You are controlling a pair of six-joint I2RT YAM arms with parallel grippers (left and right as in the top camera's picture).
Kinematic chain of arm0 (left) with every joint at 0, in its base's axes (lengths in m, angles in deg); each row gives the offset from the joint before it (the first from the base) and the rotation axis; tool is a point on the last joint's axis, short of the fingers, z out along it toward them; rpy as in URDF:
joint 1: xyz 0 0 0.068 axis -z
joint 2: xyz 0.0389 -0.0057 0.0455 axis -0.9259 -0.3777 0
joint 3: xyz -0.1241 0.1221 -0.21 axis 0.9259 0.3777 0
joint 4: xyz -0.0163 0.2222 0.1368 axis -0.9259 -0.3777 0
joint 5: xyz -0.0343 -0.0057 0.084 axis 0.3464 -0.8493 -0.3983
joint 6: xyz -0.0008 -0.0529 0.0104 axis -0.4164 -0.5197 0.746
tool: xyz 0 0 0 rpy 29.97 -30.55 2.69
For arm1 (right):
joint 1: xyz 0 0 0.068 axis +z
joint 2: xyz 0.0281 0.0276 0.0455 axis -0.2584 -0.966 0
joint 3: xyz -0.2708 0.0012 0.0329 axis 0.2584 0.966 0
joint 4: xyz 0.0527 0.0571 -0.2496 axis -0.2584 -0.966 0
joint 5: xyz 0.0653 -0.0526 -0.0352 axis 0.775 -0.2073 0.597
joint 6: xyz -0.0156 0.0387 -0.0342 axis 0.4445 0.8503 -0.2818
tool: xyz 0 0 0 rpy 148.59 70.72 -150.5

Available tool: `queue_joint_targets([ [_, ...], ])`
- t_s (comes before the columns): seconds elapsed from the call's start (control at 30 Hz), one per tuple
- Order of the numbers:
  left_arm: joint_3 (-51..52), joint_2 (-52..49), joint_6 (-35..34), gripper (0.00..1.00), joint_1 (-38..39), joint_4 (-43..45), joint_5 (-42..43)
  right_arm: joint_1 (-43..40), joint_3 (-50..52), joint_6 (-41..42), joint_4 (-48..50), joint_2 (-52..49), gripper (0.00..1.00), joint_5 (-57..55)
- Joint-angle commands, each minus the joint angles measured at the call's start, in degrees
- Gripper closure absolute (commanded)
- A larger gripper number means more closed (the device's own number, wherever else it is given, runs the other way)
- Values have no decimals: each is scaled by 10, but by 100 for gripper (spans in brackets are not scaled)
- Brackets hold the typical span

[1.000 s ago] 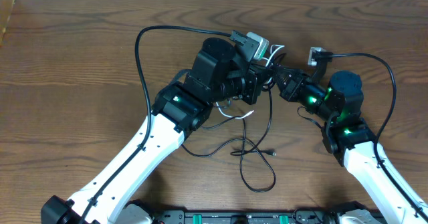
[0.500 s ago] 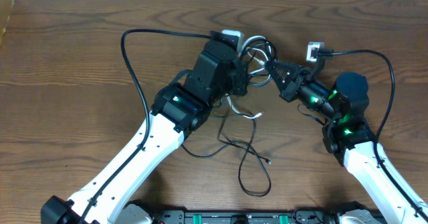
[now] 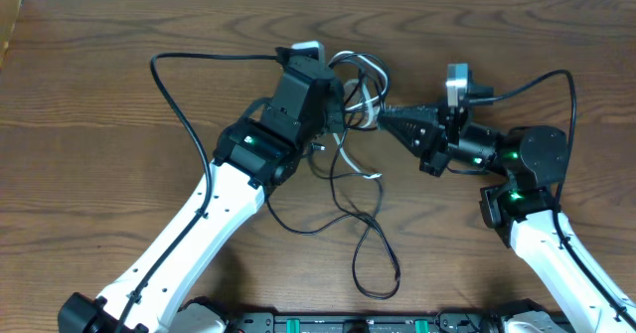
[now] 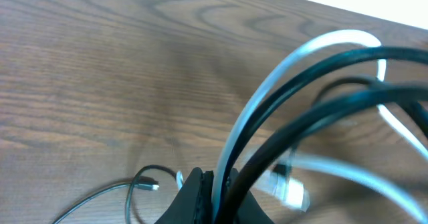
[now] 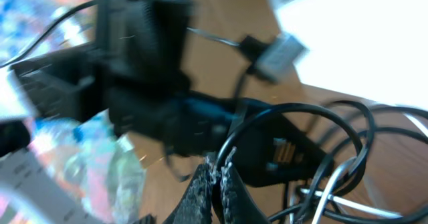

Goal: Untangle cables

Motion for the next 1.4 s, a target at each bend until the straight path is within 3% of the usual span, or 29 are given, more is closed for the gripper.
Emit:
queue_joint_targets([
  [0.0, -5, 2, -22, 93, -14, -2, -22, -1, -5, -14, 23, 7, 99, 69],
  [0.33, -5, 1, -28, 92, -40, -24, -65, -1, -5, -31, 70, 7, 99, 147],
  [0.5, -5, 1, -99, 92, -101, -78, -84, -1, -5, -31, 138, 7, 99, 209],
  [0.7, -5, 2, -143, 92, -169, -144, -82, -1, -5, -31, 143, 7, 99, 211],
  [0.8, -5, 2, -130, 93, -187, -156, -56, -3, -5, -31, 142, 7, 99, 202],
  [0.9, -5, 2, -55, 93, -188, -142, -4, -9, -5, -40, 130, 7, 98, 193],
  [1.07, -5, 2, 94, 93, -186, -98, 169, -18, -5, -42, 40, 7, 67, 112],
  [1.17, -5, 2, 197, 92, -186, -74, 321, -18, -5, -42, -40, 7, 31, 43],
  [1.23, -5, 2, 252, 93, -183, -66, 416, -18, -5, -47, -90, 7, 22, 1],
  [1.37, -5, 2, 287, 93, -172, -65, 482, -18, -5, -87, -158, 7, 17, -48],
])
